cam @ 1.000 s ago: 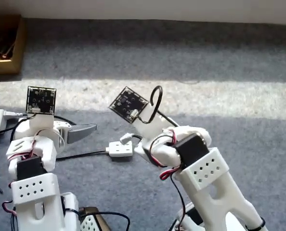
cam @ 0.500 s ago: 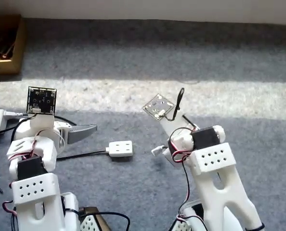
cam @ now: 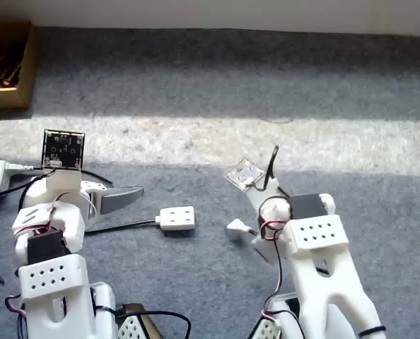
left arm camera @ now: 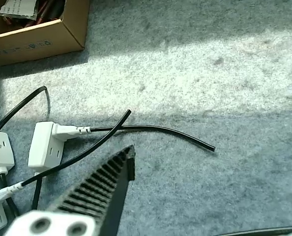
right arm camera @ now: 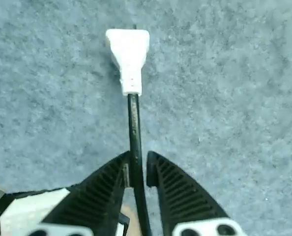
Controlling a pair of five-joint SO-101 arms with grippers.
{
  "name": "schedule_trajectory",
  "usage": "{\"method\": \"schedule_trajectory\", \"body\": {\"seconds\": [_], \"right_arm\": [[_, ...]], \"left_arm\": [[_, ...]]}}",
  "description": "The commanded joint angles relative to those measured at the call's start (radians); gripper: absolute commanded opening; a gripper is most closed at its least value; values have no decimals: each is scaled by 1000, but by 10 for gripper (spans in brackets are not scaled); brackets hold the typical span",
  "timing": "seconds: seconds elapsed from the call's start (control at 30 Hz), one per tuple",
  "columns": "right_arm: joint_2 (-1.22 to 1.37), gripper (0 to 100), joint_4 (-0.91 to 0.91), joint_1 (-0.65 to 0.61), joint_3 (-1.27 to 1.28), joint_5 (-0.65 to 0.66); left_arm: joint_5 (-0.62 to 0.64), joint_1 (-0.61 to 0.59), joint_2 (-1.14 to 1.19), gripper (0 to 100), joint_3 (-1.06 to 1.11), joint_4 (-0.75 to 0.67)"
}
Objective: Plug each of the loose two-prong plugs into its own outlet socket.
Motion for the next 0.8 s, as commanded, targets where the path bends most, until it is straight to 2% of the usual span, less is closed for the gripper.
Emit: {"method": "schedule_trajectory", "body": {"seconds": [0.0,0.07,0.2,0.33,0.53,0.7,0.77], "right_arm": [[-7,204,104,73,-62,106],[-10,253,166,104,-128,144],[7,255,249,177,-351,261],[116,255,318,182,-518,384],[406,255,226,134,-515,397],[604,255,292,10,-598,595],[661,255,341,1,-639,680]], "left_arm": [[-8,-5,-10,592,-4,-15],[-8,-5,-10,592,-5,-15],[-8,-5,-10,592,-4,-11],[-8,-7,-10,592,-4,-11],[-8,-5,-10,592,24,-9],[-8,-7,-10,592,41,-11],[-8,-10,-10,592,41,-11]]}}
